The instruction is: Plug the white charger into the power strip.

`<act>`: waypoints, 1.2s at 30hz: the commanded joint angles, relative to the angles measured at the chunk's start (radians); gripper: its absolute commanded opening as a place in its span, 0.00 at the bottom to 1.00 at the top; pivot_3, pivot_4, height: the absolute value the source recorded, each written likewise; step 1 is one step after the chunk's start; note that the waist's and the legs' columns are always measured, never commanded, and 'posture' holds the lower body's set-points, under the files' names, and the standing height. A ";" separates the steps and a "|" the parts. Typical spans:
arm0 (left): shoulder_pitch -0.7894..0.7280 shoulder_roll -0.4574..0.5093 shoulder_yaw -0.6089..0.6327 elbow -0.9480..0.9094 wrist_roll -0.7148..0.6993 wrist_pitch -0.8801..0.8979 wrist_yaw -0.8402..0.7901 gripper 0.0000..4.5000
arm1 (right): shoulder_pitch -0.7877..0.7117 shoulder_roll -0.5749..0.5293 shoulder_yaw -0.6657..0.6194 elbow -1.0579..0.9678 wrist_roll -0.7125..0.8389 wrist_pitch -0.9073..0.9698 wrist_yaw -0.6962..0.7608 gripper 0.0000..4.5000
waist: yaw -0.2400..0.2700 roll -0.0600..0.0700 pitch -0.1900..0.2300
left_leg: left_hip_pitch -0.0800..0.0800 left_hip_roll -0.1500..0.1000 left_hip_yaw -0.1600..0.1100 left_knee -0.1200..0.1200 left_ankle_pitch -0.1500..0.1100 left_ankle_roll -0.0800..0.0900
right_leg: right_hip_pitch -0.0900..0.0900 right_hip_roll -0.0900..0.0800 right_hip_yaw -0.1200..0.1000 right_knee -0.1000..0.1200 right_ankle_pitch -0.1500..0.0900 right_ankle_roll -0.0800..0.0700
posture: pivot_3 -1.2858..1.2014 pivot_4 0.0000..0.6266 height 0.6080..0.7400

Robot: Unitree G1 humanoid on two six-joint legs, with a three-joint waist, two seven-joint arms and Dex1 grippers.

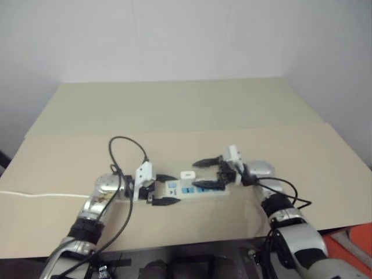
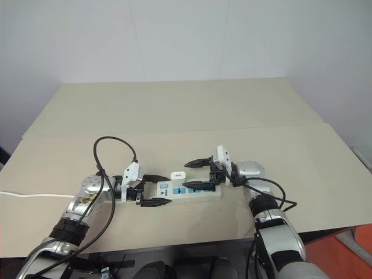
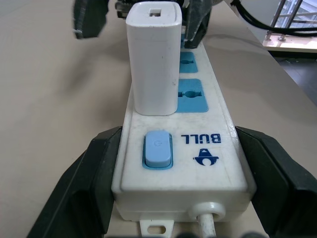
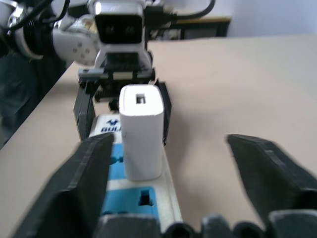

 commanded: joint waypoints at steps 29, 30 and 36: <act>-0.064 -0.035 0.006 0.053 0.073 -0.007 0.160 0.72 | 0.081 -0.668 -0.064 -0.618 -0.040 0.409 0.025 0.99 | 0.013 0.005 0.007 | -0.011 -0.001 -0.001 0.000 0.000 0.002 | -0.006 -0.001 -0.004 -0.006 0.000 0.000 | 0.52 0.24 1.00; -0.067 -0.034 0.004 0.058 0.074 -0.009 0.159 0.72 | 0.096 -0.688 -0.071 -0.638 -0.038 0.420 0.022 0.99 | 0.014 0.005 0.007 | -0.011 -0.001 -0.001 0.000 0.000 0.002 | -0.006 -0.001 -0.004 -0.006 0.000 0.001 | 0.52 0.24 1.00; -0.078 -0.037 -0.004 0.079 0.065 -0.012 0.131 0.72 | 0.181 -0.725 -0.110 -0.766 -0.010 0.490 -0.027 0.99 | 0.019 0.005 0.008 | -0.011 -0.001 0.000 0.000 0.000 0.002 | -0.006 -0.001 -0.004 -0.006 0.000 0.001 | 0.52 0.24 1.00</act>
